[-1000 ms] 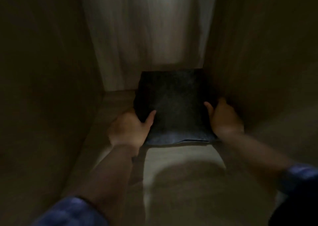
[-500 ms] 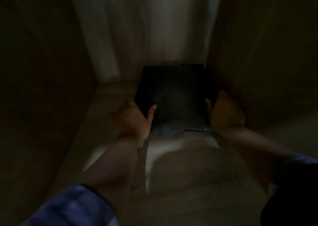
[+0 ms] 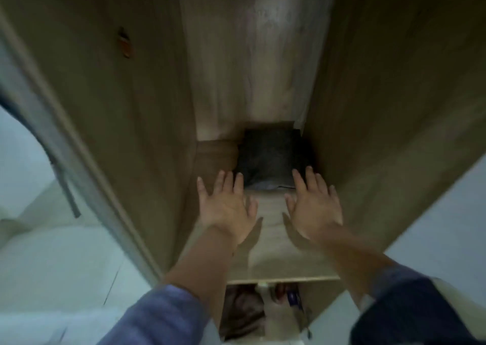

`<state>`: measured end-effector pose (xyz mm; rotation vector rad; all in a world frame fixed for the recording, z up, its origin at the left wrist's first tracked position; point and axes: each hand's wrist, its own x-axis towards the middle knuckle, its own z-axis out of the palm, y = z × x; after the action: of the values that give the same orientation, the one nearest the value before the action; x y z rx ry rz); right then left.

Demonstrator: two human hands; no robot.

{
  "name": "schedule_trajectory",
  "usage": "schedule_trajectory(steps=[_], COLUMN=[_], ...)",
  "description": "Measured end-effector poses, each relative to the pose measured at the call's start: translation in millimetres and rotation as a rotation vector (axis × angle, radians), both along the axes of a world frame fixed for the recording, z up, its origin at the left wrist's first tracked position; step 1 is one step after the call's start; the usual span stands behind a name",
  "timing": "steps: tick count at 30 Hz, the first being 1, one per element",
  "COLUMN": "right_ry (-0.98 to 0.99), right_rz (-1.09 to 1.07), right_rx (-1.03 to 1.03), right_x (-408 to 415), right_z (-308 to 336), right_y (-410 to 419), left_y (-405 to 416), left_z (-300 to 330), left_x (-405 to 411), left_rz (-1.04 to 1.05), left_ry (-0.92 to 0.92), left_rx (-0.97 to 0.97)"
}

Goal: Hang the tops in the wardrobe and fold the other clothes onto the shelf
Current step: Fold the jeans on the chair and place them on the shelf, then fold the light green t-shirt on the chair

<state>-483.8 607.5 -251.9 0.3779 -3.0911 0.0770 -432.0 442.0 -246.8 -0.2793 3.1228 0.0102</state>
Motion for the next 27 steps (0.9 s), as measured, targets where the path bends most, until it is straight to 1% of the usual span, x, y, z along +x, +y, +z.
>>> schedule_trajectory(steps=[4,7,11,16,20,27], right_ry=[-0.089,-0.128,-0.163,-0.173,-0.168,-0.173], right_rz=[0.049,0.108,0.239,0.47,0.637,0.978], right_rx=[0.017,0.051,0.069,0.057,0.065,0.109], right_x=[71,120,183,255,323,460], right_z=[44,63,77,88,93,85], right_y=[-2,-3,-2,-11,-35,-84], left_y=[12,17,21,27,29,31], left_z=[36,54,65,75,74,66], left_x=[80,144,231,330,414,572], left_rz=[0.004,0.068,0.235,0.434,0.598,0.906], left_ry=[0.002,-0.033,-0.038,-0.028,-0.025,-0.099], left_rx=[0.035,0.048,0.046,0.049,0.052,0.09])
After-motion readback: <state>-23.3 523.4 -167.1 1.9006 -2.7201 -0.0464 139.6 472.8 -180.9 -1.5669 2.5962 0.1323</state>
